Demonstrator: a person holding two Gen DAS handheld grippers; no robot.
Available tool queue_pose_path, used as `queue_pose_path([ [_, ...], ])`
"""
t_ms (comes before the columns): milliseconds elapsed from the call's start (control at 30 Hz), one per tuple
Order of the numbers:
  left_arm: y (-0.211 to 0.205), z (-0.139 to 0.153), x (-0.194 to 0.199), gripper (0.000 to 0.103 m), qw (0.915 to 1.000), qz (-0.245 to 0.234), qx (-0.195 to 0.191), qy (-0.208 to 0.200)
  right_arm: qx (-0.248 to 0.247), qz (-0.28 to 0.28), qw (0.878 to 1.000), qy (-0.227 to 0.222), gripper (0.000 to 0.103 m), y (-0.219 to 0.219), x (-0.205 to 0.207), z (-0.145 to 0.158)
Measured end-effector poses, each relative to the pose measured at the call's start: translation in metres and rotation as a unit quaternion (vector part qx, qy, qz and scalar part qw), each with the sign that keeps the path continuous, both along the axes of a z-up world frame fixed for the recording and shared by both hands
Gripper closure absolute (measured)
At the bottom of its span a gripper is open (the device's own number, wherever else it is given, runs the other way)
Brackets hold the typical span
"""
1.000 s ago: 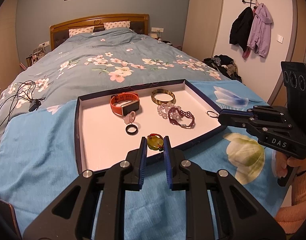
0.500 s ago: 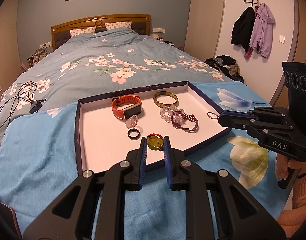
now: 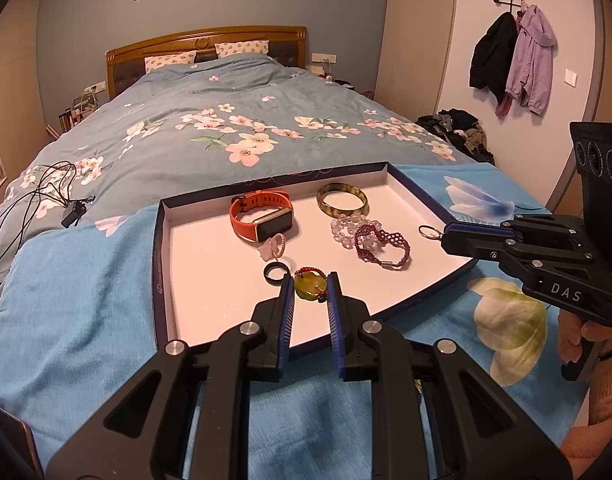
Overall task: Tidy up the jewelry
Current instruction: 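Release the amber ring in the box with the left tool while the right tool releases the silver ring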
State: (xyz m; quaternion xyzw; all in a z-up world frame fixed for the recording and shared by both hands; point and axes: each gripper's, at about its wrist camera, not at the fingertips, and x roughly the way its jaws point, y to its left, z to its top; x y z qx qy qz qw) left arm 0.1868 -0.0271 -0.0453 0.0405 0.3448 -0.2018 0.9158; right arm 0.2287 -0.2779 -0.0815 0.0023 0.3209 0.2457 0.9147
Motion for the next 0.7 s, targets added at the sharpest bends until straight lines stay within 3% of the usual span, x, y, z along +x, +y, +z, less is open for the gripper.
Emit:
queue_pose_path([
  [700, -0.008, -0.017, 0.028, 0.086, 0.9994, 0.011, 0.021, 0.024, -0.020, -0.012, 0.999, 0.033, 0.100, 0.005, 0.029, -0.018],
])
